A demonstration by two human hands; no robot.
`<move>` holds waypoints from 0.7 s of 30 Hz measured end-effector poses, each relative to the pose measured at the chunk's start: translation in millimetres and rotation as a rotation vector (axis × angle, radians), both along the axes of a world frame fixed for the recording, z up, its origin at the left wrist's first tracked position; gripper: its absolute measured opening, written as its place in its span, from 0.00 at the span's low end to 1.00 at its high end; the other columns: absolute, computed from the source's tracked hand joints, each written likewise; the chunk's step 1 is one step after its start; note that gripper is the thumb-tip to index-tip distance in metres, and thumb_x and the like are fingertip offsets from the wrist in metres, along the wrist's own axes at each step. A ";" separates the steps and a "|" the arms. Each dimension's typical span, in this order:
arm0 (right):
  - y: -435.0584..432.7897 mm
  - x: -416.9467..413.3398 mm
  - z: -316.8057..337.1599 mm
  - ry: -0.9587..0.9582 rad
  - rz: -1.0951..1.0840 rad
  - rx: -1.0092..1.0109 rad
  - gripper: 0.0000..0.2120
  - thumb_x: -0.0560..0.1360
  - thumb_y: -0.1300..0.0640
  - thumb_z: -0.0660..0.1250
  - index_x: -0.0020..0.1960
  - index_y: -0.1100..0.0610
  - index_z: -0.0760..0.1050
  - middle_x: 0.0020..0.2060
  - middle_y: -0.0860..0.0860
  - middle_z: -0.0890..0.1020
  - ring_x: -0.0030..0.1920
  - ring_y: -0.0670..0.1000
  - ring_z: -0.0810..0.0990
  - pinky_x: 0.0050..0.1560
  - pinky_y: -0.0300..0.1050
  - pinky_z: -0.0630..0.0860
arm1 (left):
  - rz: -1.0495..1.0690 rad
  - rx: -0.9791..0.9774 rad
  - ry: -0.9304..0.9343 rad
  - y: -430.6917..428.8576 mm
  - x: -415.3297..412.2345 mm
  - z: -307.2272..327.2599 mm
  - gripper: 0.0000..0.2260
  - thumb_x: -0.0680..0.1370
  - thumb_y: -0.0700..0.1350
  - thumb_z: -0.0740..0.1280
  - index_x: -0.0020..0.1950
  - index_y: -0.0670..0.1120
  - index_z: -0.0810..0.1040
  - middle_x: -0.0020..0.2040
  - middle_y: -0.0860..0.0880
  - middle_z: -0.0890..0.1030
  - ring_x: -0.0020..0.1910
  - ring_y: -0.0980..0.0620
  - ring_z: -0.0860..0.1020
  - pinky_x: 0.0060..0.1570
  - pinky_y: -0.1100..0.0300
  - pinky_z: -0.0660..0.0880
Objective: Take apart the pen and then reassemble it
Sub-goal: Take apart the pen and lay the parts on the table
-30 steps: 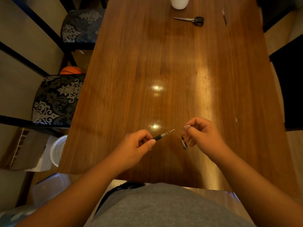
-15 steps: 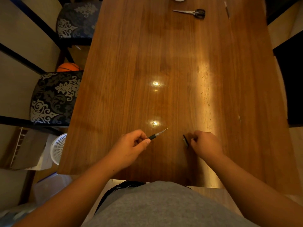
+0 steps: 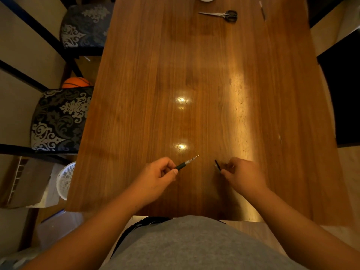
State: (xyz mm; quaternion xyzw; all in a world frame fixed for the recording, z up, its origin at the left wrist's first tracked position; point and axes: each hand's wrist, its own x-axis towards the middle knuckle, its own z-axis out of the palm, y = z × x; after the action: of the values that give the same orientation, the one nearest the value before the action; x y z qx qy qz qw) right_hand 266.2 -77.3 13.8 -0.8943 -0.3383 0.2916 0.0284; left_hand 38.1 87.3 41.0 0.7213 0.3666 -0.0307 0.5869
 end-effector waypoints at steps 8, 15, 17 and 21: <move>18.7 -66.2 46.6 0.883 -0.539 0.592 0.05 0.74 0.59 0.70 0.50 0.54 0.82 0.40 0.48 0.86 0.33 0.48 0.83 0.30 0.39 0.78 | -0.082 -0.078 -0.023 -24.5 17.1 2.6 0.04 0.80 0.47 0.63 0.50 0.56 0.76 0.42 0.55 0.83 0.37 0.60 0.79 0.39 0.62 0.76; 19.7 -68.2 51.0 0.925 -0.667 0.725 0.07 0.75 0.61 0.69 0.40 0.61 0.81 0.37 0.51 0.83 0.32 0.47 0.81 0.30 0.38 0.77 | -0.075 -0.147 -0.050 -38.1 20.0 6.7 0.04 0.80 0.46 0.63 0.50 0.55 0.75 0.41 0.52 0.83 0.35 0.59 0.79 0.37 0.64 0.75; 19.2 -67.8 52.3 0.975 -0.697 0.737 0.06 0.75 0.61 0.69 0.41 0.63 0.81 0.36 0.55 0.82 0.33 0.47 0.81 0.31 0.38 0.77 | -0.050 -0.158 -0.060 -39.3 18.7 7.2 0.04 0.80 0.45 0.63 0.49 0.55 0.75 0.41 0.52 0.83 0.35 0.59 0.79 0.36 0.65 0.74; 23.2 -66.3 55.4 0.984 -0.721 0.763 0.07 0.75 0.59 0.68 0.43 0.62 0.82 0.37 0.55 0.84 0.34 0.47 0.82 0.31 0.38 0.77 | -0.003 -0.178 -0.075 -40.2 14.8 7.4 0.06 0.80 0.43 0.62 0.48 0.54 0.75 0.39 0.54 0.84 0.33 0.60 0.78 0.33 0.68 0.74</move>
State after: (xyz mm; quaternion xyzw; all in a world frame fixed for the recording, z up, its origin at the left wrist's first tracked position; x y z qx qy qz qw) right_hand 199.9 -54.1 69.2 -0.6430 -0.0484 0.4946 0.5827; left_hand 52.9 47.1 48.4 0.6674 0.3391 -0.0372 0.6620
